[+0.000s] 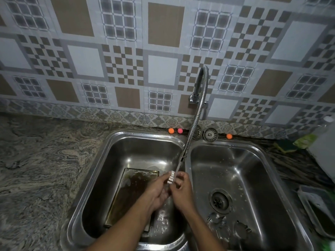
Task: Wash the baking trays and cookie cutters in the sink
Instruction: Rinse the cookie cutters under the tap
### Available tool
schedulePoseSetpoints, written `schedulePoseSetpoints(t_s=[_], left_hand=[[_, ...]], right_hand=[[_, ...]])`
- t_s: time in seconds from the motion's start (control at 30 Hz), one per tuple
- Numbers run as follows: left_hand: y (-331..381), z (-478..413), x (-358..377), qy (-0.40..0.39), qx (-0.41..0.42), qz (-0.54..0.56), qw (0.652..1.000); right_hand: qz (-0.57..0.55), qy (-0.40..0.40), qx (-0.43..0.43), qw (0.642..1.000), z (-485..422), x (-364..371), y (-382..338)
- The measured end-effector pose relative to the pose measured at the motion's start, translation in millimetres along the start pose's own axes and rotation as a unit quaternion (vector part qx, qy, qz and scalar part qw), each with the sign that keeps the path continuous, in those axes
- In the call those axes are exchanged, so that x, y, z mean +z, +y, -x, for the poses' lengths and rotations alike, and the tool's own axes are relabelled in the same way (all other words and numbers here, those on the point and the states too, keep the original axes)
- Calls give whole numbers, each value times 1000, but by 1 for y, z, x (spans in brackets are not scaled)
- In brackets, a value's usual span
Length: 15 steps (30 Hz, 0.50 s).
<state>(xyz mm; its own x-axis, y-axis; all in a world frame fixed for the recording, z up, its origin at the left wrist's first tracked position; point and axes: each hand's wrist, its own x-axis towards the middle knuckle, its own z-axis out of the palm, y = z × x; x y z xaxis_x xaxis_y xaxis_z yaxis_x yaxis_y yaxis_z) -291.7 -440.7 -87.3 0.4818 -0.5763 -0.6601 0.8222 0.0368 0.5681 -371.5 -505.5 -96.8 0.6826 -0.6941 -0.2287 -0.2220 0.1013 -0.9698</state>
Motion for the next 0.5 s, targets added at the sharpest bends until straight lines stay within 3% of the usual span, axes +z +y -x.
schedulePoseSetpoints(t_s=[0.13, 0.23, 0.3, 0.4, 0.5], left_hand=[[0, -1, -2, 36, 78, -42, 995], [-1, 4, 0, 80, 141, -138, 977], [0, 8, 1, 111, 208, -223, 946], [8, 9, 0, 167, 298, -323, 882], [19, 9, 6, 150, 312, -374, 861]], right_hand=[[-144, 17, 109, 983, -5, 1, 2], [-145, 24, 149, 978, -8, 8, -7], [-122, 43, 157, 979, -11, 15, -11], [-180, 13, 190, 965, -8, 31, -20], [-170, 51, 151, 972, -9, 37, -12]])
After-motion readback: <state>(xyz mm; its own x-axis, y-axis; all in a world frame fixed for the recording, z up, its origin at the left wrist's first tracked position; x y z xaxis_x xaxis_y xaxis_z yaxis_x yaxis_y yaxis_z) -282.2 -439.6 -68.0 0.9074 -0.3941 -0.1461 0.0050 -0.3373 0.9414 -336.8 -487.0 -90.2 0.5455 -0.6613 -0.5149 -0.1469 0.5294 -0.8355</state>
